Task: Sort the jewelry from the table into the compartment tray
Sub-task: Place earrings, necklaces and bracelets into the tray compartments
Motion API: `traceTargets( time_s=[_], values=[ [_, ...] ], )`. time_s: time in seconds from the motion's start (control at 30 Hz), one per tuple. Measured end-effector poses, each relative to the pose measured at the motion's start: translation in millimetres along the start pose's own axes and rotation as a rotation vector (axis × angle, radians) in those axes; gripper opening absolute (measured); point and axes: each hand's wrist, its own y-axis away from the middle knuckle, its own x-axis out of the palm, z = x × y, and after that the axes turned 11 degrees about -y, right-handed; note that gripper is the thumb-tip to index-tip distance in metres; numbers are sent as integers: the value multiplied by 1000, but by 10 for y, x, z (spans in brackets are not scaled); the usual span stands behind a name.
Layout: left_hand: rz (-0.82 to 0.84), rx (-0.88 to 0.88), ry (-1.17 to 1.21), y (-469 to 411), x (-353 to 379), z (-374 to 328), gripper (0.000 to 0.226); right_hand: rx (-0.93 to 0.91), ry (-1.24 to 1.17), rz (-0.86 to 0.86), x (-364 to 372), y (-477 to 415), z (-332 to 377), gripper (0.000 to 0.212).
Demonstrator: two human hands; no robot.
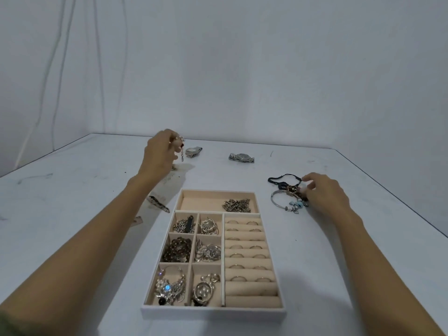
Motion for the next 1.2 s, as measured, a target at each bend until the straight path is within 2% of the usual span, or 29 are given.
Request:
traceTargets(
  time_s=[0.1, 0.2, 0.27, 0.37, 0.53, 0.73, 0.9, 1.07, 1.2],
  values=[
    [-18, -38, 254, 162, -167, -146, 7, 7, -42, -7, 30, -4, -23, 15],
    [10, -67, 382, 357, -329, -235, 11, 26, -96, 15, 21, -16, -33, 5],
    [46, -75, 436, 478, -428, -274, 11, 13, -184, 21, 9, -26, -33, 9],
    [59, -56, 434, 651, -549, -325, 13, -13, -533, 18, -52, 7, 50, 12],
    [28, -75, 470, 849, -688, -320, 15, -77, -965, 42, -242, 122, 337, 12],
    [25, -76, 520, 967, -774, -342, 12, -86, -1322, 120, -323, 247, 553, 12],
    [46, -20, 454, 1010, -803, -305, 12, -155, -1530, 128, -350, 319, 705, 15],
    [76, 37, 360, 1042, -812, -330, 10, -177, -1660, 246, -343, 406, 814, 16],
    [70, 50, 397, 1057, -842, -383, 7, -135, -1700, 347, -283, 483, 897, 16]
  ],
)
